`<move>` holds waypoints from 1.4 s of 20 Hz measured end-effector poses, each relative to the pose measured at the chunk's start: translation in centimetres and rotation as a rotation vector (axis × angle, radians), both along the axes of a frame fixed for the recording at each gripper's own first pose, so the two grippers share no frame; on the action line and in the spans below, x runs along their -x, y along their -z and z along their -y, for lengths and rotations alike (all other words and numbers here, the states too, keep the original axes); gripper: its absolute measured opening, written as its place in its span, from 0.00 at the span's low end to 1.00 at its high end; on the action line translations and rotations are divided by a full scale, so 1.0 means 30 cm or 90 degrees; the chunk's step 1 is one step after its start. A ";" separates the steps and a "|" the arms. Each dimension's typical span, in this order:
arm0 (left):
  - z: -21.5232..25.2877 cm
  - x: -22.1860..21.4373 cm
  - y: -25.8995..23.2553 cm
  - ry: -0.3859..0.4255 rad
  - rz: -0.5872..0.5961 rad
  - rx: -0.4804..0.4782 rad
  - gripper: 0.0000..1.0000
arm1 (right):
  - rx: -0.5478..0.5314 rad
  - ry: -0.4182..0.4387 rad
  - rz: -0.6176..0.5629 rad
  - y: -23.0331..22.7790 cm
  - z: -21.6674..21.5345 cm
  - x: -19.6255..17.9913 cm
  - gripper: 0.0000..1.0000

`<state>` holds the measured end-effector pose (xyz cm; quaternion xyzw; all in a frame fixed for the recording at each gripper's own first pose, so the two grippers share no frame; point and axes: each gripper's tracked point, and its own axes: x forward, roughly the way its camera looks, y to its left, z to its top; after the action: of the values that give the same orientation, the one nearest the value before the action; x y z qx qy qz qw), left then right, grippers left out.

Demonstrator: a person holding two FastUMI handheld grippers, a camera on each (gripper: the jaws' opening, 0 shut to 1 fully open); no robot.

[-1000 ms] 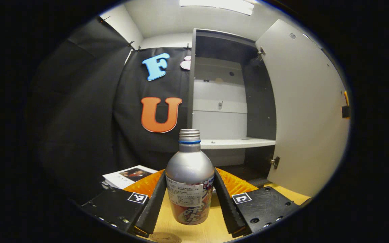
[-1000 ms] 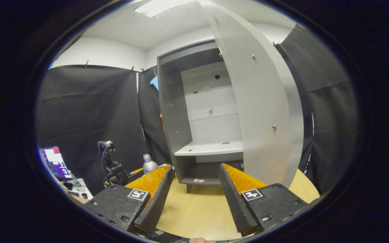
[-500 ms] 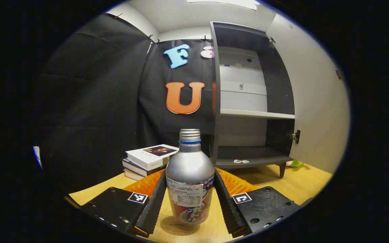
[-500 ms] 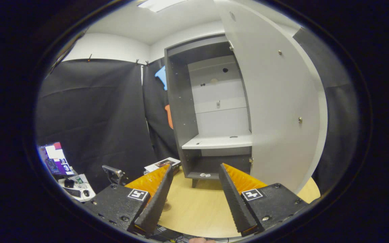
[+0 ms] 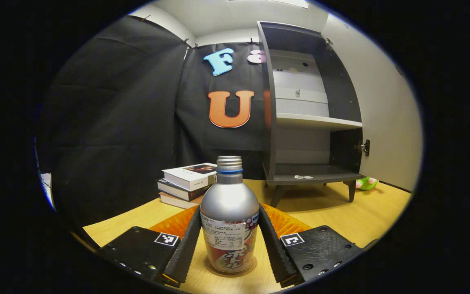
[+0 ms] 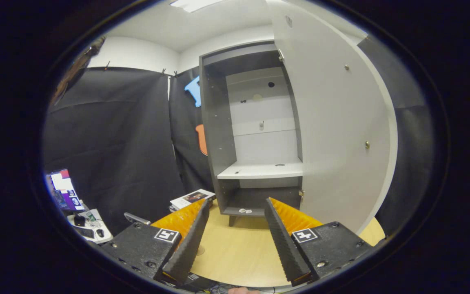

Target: Open the cabinet door with the right hand, grasp the bottle in the cabinet with the left hand and place it on the coaster, then close the cabinet door with the right hand.

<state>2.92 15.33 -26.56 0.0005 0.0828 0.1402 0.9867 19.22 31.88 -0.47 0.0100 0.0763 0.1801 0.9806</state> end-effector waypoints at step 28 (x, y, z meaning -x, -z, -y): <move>0.024 -0.005 0.047 0.008 0.017 -0.021 0.79 | 0.036 0.012 0.004 -0.011 -0.013 -0.006 0.87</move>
<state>3.06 14.62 -27.97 0.0157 0.0673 0.1356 0.9884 19.41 32.26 -0.12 -0.0179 0.0780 0.1685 0.9824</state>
